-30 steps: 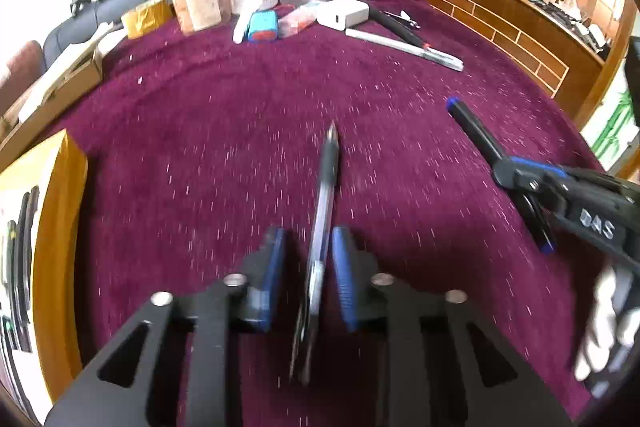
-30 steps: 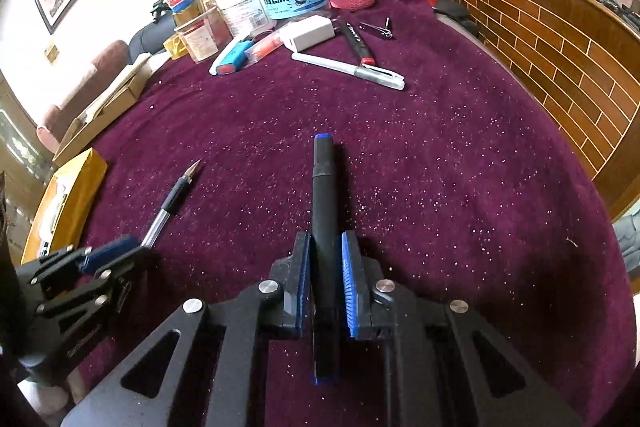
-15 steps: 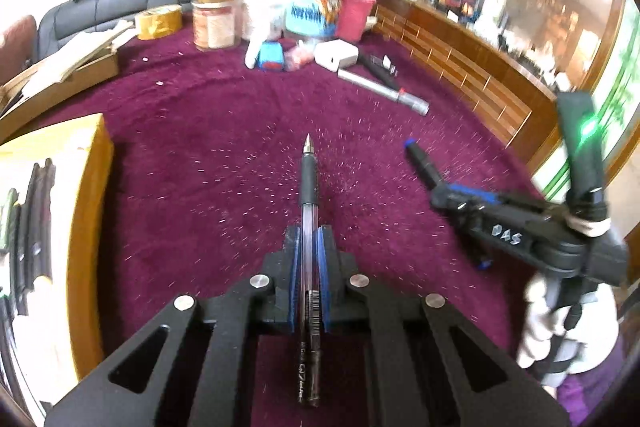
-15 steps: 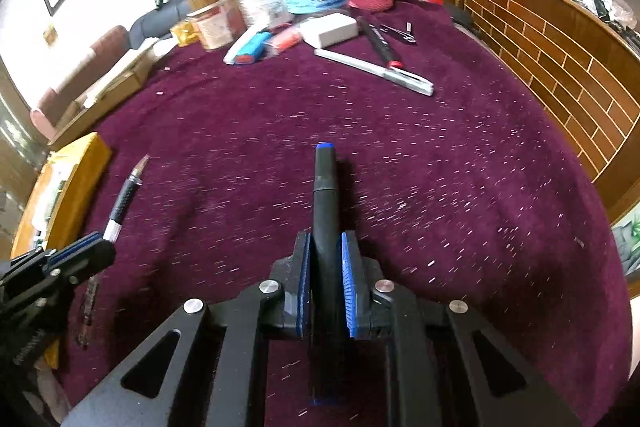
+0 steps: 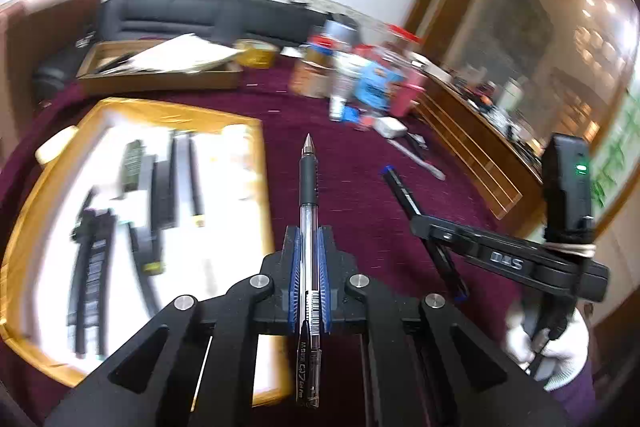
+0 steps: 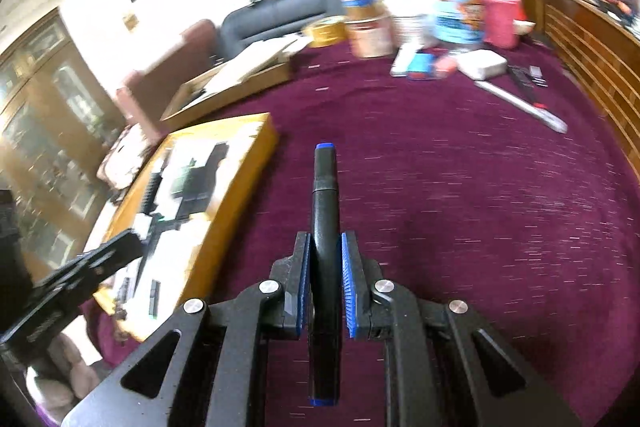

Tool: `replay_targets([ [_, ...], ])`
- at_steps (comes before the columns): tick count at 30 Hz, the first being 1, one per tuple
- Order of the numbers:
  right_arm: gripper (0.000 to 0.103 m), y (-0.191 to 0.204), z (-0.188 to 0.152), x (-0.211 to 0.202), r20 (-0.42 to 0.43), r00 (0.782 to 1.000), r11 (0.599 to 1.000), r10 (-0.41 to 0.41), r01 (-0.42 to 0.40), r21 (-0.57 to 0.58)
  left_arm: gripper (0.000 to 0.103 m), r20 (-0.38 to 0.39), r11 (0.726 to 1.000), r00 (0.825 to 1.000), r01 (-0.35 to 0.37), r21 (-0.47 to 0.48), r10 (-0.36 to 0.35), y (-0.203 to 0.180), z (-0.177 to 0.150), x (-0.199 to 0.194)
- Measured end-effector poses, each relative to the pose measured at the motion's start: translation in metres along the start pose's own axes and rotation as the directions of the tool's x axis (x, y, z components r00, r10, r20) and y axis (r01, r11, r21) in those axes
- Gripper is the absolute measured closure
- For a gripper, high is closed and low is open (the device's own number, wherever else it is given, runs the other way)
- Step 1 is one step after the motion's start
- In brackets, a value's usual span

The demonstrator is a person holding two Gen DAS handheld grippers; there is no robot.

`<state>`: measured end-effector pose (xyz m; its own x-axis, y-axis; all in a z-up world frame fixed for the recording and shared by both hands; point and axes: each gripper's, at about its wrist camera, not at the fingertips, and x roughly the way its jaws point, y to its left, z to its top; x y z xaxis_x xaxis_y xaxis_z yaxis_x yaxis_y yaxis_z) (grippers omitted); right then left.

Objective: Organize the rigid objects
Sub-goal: 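Lower the pen and blue-capped marker into the tray and open both tools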

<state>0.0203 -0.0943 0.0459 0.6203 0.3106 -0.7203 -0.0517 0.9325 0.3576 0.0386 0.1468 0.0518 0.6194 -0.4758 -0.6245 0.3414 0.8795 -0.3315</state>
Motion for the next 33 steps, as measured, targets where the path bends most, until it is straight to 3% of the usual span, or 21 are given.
replay_targets([
  [4,0.090,0.042,-0.002,0.024,-0.048,0.997,0.998,0.065,-0.066,-0.020,0.096,0.000,0.992,0.994,-0.107,-0.066,0.107,0.045,-0.006,-0.006],
  [9,0.089,0.092,-0.010,0.065,-0.123,0.988,0.994,0.094,-0.101,-0.050,0.096,-0.070,0.969,0.979,-0.202,-0.143,0.194,0.093,-0.014,0.008],
  [13,0.089,0.119,-0.014,0.094,-0.143,0.990,0.995,0.011,-0.025,-0.096,0.096,-0.109,0.960,0.968,-0.241,-0.144,0.227,0.102,-0.026,0.022],
  [18,0.090,0.131,-0.012,0.114,-0.123,0.987,0.986,-0.099,0.081,-0.147,0.095,-0.097,0.958,0.965,-0.255,-0.131,0.244,0.104,-0.029,0.024],
  [20,0.090,0.132,-0.012,0.115,-0.099,0.987,0.983,-0.126,0.110,-0.150,0.087,-0.086,0.955,0.962,-0.268,-0.130,0.259,0.105,-0.029,0.020],
  [22,0.089,0.132,-0.011,0.114,-0.091,0.988,0.983,-0.123,0.109,-0.145,0.064,-0.075,0.948,0.957,-0.289,-0.133,0.281,0.104,-0.029,0.015],
  [25,0.089,0.134,-0.011,0.110,-0.074,0.992,0.985,-0.101,0.090,-0.144,0.045,-0.037,0.938,0.947,-0.321,-0.127,0.319,0.100,-0.027,0.006],
  [30,0.086,0.132,-0.017,0.106,-0.077,0.994,0.990,-0.076,0.067,-0.121,0.035,0.014,0.917,0.920,-0.389,-0.092,0.392,0.089,-0.021,-0.009],
  [33,0.085,0.130,-0.020,0.104,-0.082,0.994,0.993,-0.066,0.057,-0.108,0.035,0.050,0.909,0.909,-0.408,-0.078,0.413,0.084,-0.018,-0.018],
])
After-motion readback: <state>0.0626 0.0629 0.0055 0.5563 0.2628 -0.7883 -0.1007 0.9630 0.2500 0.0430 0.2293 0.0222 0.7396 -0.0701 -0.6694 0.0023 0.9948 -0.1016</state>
